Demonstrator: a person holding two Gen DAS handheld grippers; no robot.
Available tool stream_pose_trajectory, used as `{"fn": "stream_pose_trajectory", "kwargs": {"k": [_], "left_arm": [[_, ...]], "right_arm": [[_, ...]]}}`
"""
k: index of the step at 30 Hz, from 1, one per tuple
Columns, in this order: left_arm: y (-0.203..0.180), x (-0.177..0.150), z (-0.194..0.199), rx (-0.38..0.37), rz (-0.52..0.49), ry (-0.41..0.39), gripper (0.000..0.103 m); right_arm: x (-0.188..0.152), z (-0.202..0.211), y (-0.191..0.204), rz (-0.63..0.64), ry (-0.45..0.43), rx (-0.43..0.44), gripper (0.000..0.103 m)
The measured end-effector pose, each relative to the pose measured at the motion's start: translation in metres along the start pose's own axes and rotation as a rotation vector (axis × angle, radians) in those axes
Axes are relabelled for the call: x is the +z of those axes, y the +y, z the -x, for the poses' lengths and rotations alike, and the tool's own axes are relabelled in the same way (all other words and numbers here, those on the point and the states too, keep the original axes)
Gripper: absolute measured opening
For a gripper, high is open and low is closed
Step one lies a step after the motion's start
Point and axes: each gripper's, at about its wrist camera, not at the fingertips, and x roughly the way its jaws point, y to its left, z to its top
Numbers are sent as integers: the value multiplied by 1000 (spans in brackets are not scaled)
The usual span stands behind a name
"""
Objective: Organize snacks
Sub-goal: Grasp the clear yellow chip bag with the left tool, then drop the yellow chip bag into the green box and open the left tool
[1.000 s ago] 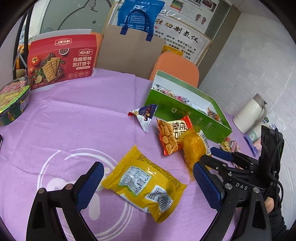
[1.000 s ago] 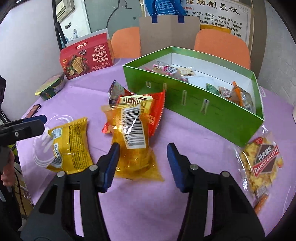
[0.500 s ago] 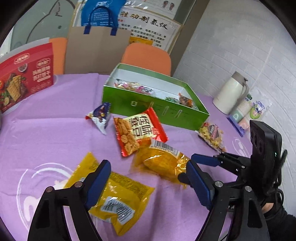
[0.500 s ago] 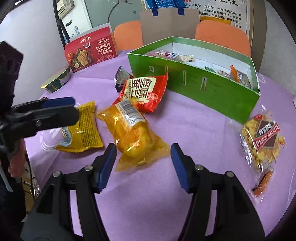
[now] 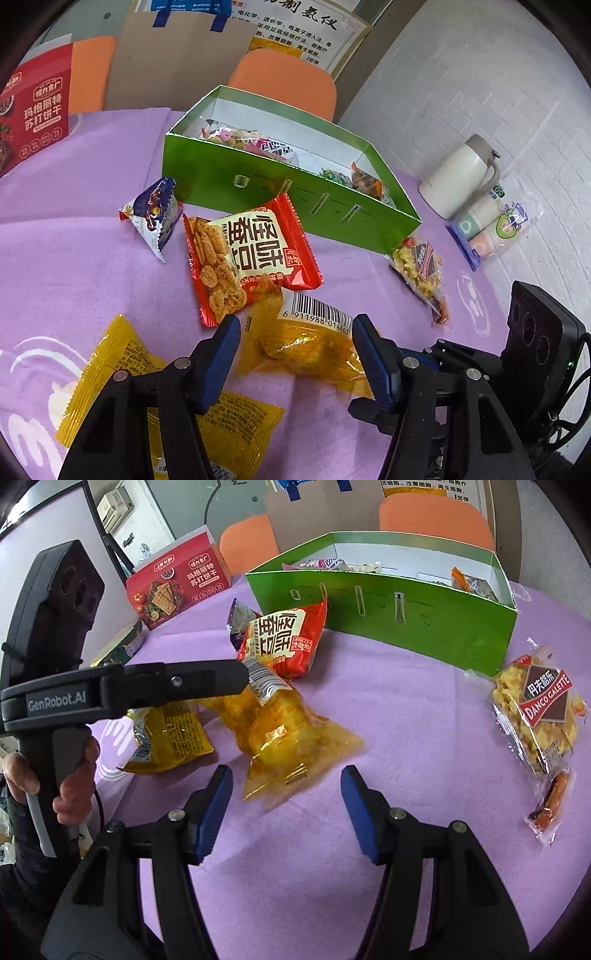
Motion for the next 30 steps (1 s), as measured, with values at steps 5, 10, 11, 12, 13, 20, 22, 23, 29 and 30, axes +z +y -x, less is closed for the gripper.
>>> {"fn": "stream_pose_trajectory", "kwargs": {"k": [5,10,11,12,13,20,22,23,29,30], "left_arm": [[-1,0,-11,4,-19,35,61],[-1,-4,-12,7,-32,29,43],[-3,-4,-10,13,-42,28,42],[-6,-5,-9,20,-51,25,40],[-8,-5,-8,25,-60,23,38],[-33,-1,27,9,-111,-64,36],[-43,11,38,2,-137,-102,36],[-47,19,41,0,-149,-116,36],[-64,72,39,-15,-164,-174,36],[-66,80,35,-11,-166,-177,36]], "right_arm": [[4,-4,1,1,-4,1,62],[4,-10,1,1,5,-4,41],[4,-10,1,1,7,-2,39],[4,-9,0,4,10,4,35],[2,-9,0,2,13,9,35],[8,25,8,61,-54,11,34],[19,39,8,79,-100,-3,34],[24,44,7,81,-118,-11,34],[66,62,-14,53,-211,-66,34],[73,61,-17,50,-213,-72,33]]}}
